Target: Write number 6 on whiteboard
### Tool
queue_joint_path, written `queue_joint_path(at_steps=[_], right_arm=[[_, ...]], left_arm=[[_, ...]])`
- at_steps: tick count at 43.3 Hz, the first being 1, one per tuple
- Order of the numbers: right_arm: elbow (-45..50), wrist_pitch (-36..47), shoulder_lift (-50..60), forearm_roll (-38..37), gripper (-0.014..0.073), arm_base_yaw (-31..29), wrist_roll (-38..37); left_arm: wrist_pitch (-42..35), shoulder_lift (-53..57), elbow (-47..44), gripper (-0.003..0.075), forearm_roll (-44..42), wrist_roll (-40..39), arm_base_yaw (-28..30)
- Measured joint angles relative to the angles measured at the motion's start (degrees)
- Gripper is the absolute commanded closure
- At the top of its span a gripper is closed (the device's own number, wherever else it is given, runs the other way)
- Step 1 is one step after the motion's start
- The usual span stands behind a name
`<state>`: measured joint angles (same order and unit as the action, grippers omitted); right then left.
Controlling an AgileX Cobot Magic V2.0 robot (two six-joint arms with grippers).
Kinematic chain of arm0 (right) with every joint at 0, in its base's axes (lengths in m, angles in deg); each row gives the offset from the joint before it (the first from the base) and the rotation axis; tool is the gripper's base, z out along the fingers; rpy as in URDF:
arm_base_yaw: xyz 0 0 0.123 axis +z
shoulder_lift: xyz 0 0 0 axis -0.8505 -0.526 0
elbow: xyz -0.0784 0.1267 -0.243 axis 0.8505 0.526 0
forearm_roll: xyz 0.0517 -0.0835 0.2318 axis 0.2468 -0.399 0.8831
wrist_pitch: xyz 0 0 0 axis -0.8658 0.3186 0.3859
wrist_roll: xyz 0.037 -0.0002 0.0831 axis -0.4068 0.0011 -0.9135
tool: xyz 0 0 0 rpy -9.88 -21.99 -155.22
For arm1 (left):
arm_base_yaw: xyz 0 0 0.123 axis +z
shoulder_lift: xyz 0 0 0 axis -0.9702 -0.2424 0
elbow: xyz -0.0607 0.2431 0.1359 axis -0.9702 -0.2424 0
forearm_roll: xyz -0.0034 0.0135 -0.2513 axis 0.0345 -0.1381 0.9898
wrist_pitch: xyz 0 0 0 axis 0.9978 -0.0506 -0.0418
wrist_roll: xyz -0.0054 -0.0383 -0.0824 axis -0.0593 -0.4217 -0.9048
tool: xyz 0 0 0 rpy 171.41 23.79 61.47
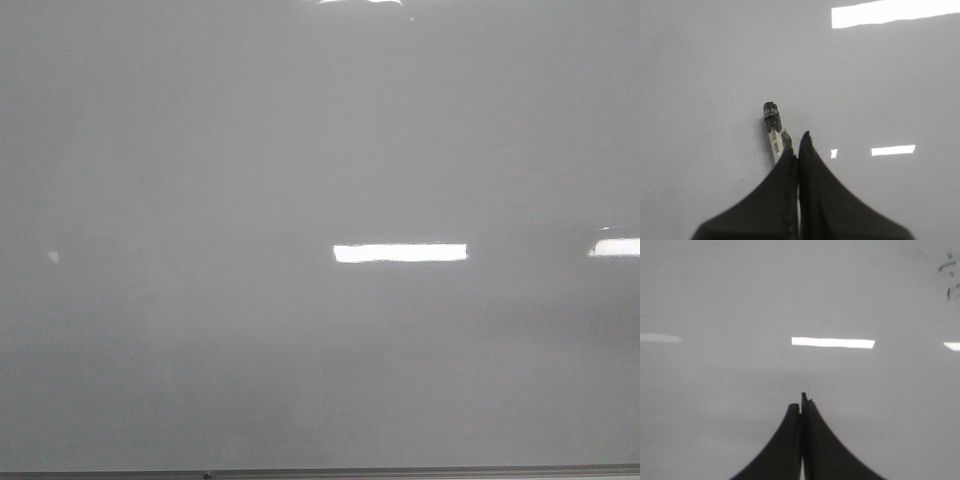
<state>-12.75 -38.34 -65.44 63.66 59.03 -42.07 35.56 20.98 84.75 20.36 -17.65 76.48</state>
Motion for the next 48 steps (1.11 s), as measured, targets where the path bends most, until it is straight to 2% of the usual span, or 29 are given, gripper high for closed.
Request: queue_joint_path(at_steps=[5, 12, 21, 24, 26, 33, 35, 38, 48], right_arm=[[-6.7, -2.9, -0.6, 0.6, 0.0662, 0.0, 0.0], [-14.2, -5.6, -7.7, 3.5, 0.0662, 0.0, 0.0], [-17.1, -5.2, -17.0, 4.5, 0.0651, 0.0, 0.0], [-17.1, -5.2, -17.9, 4.5, 0.0581, 0.0, 0.0], [-17.1, -5.0, -18.2, 4.5, 0.0502, 0.0, 0.0], [-17.1, -5.0, -18.2, 4.5, 0.0122, 0.0, 0.0], [-17.1, -5.0, -18.2, 4.5, 0.0058, 0.0, 0.0], [-17.1, -5.0, -18.2, 4.5, 0.0003, 0.0, 0.0], [-17.1, -5.0, -18.2, 4.5, 0.0002, 0.0, 0.0]], left_arm=[[6.2, -1.2, 7.0, 0.0741, 0.1, 0.0, 0.0], [14.8, -9.6, 16.2, 0.0741, 0.2, 0.0, 0.0], [17.4, -17.0, 19.6, 0.0736, 0.2, 0.0, 0.0], [17.6, -17.6, 19.6, 0.0679, 0.2, 0.0, 0.0], [17.6, -17.6, 19.6, 0.0603, 0.2, 0.0, 0.0], [17.1, -17.6, 19.6, 0.0193, 0.3, 0.0, 0.0], [16.6, -17.6, 19.6, 0.0134, 0.3, 0.0, 0.0], [15.7, -17.6, 19.4, 0.0106, 0.3, 0.0, 0.0], [15.3, -20.9, 19.4, 0.0146, 0.9, -0.8, 0.0]])
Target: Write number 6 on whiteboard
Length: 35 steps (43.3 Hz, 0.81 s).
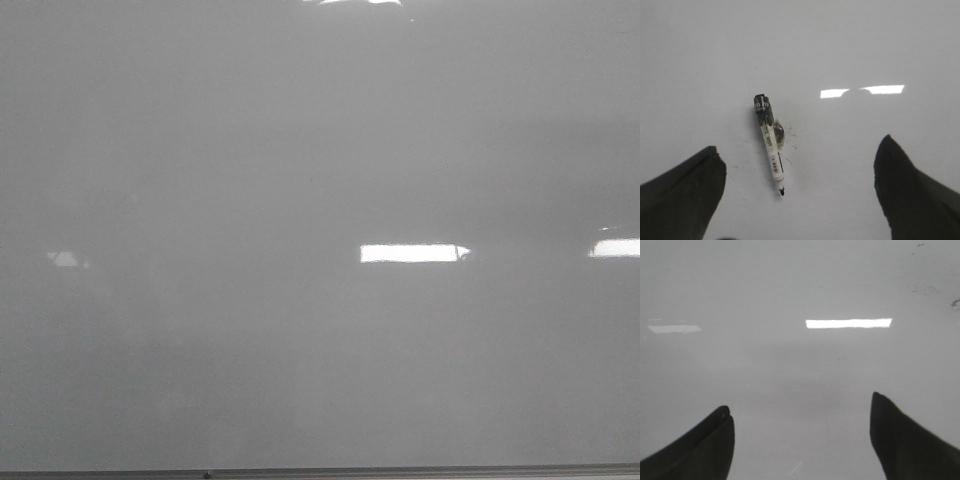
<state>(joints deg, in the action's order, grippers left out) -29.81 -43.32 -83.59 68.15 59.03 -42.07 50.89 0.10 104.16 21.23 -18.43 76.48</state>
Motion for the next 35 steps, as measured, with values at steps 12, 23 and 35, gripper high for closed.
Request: queue_joint_path(at_steps=[12, 23, 35], right_arm=[[0.0, 0.1, 0.0, 0.0, 0.0002, 0.0, 0.0], [0.0, 0.1, 0.0, 0.0, 0.0002, 0.0, 0.0], [0.0, 0.1, 0.0, 0.0, 0.0002, 0.0, 0.0]], left_arm=[[-3.0, -21.7, 6.3, 0.0155, 0.8, -7.6, 1.7], [-7.0, -41.5, 11.9, 0.0155, -1.3, -8.1, 2.1], [-12.4, -54.1, 15.2, 0.0155, -1.5, -8.1, 5.0]])
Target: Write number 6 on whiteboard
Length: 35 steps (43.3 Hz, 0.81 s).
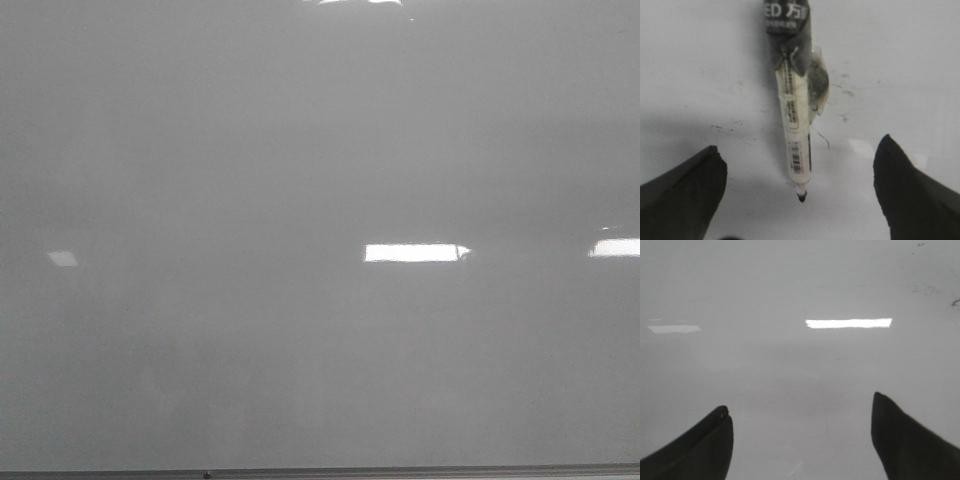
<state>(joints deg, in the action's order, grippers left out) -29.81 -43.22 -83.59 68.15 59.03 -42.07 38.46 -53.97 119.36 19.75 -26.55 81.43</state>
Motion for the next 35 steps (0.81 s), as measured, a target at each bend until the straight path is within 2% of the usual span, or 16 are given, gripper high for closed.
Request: queue_joint_path(at_steps=[10, 15, 22, 31, 35], right_arm=[[0.0, 0.0, 0.0, 0.0, 0.0001, 0.0, 0.0], [0.0, 0.0, 0.0, 0.0, 0.0001, 0.0, 0.0], [0.0, 0.0, 0.0, 0.0, 0.0001, 0.0, 0.0], [0.0, 0.0, 0.0, 0.0, 0.0001, 0.0, 0.0], [0.0, 0.0, 0.0, 0.0, 0.0001, 0.0, 0.0]], left_arm=[[-4.7, -7.4, 2.3, 0.0162, 0.0, 0.0, -0.2], [-5.5, -8.8, 2.4, 0.0219, 0.0, 0.0, -0.2], [-6.2, -9.3, 2.4, 0.0397, -0.1, 0.0, -0.3], [-5.5, -9.5, 2.4, 0.0672, -0.1, 0.0, -0.3], [-3.4, -8.9, 2.5, 0.0739, -0.7, 0.0, -0.3]])
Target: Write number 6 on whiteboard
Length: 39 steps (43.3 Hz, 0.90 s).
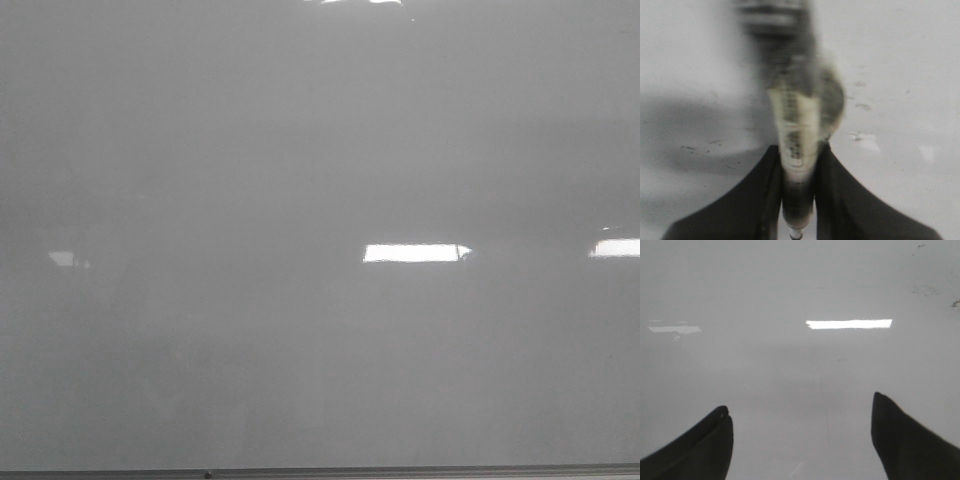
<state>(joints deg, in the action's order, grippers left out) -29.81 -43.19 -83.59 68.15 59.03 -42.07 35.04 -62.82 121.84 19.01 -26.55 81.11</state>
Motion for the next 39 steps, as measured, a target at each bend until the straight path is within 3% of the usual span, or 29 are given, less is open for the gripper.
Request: queue_joint_path(at_steps=[8, 16, 27, 39], right_arm=[[0.0, 0.4, 0.0, 0.0, 0.0001, 0.0, 0.0], [-0.4, -0.3, -0.2, 0.0, 0.0001, 0.0, 0.0], [-6.2, -8.6, -8.5, 0.2, 0.0001, 3.7, 5.1], [-14.3, -15.2, -22.9, 0.8, 0.0001, 19.1, 14.4]], left_arm=[[5.1, 6.1, 0.2, 0.0741, -2.4, 0.0, 0.0], [16.6, 12.1, 3.7, 0.0741, -3.6, 4.1, -4.2], [32.7, 13.4, 11.4, 0.0741, -4.1, 17.2, -25.0], [39.2, 13.5, 14.5, 0.0741, -6.3, 28.0, -46.9]])
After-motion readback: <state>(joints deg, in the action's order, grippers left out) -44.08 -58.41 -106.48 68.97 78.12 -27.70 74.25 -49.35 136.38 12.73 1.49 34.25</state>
